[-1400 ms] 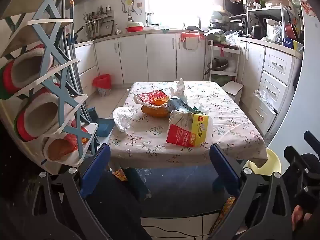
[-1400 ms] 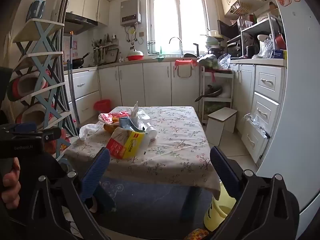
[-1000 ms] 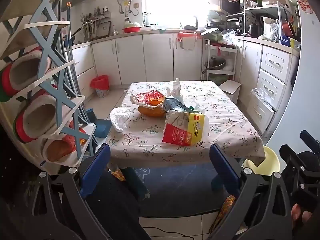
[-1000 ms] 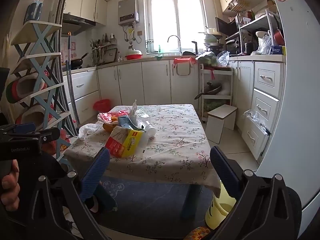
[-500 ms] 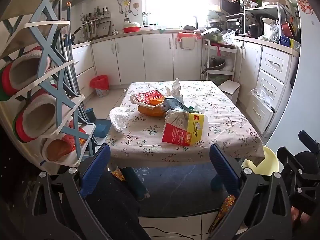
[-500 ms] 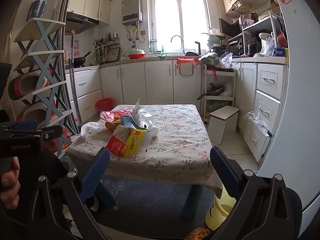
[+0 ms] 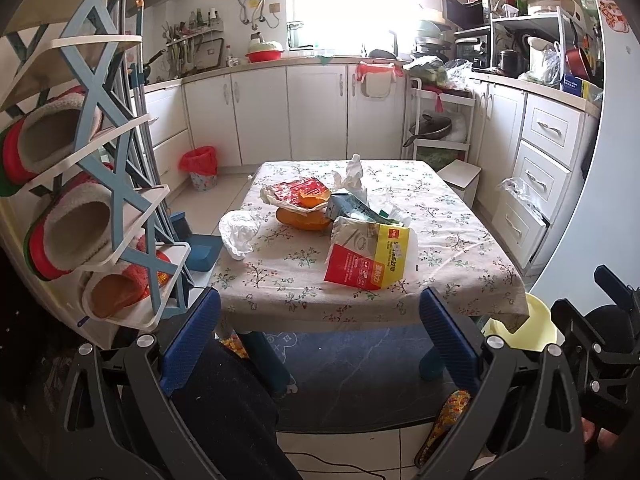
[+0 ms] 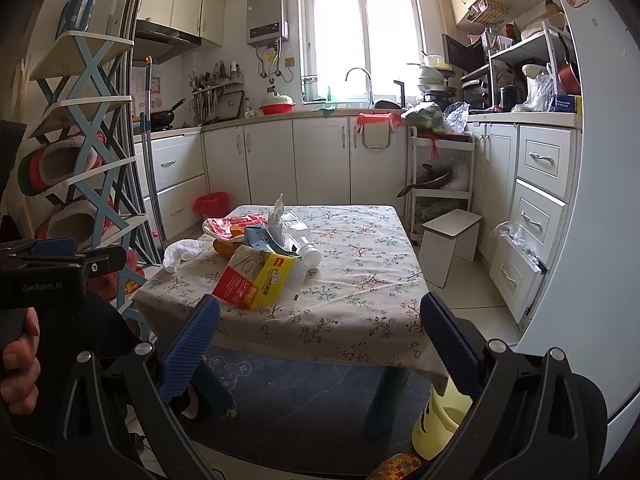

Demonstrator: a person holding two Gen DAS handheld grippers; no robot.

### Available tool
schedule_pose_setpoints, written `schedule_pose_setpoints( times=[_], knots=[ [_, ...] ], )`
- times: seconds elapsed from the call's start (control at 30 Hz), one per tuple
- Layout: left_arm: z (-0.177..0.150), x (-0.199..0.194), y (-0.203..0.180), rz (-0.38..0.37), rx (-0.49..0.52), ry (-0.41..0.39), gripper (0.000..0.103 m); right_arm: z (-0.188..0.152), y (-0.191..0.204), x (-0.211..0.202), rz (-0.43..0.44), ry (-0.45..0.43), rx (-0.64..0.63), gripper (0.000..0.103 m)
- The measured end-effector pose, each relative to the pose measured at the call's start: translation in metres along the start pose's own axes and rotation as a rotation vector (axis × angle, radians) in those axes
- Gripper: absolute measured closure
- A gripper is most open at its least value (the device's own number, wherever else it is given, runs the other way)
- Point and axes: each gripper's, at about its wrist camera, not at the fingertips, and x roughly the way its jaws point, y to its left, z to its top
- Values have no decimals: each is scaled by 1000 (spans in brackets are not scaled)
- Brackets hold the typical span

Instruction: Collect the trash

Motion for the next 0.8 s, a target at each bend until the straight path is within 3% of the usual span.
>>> schedule_pose_setpoints(
  times=[0.5, 0.8],
  knots=[
    [1, 11, 25, 26, -32, 21, 8, -1, 4, 5, 13, 14, -6, 7],
    [17, 39, 80, 127, -136, 43, 8, 10, 21, 33, 89, 53, -13, 7]
  ],
)
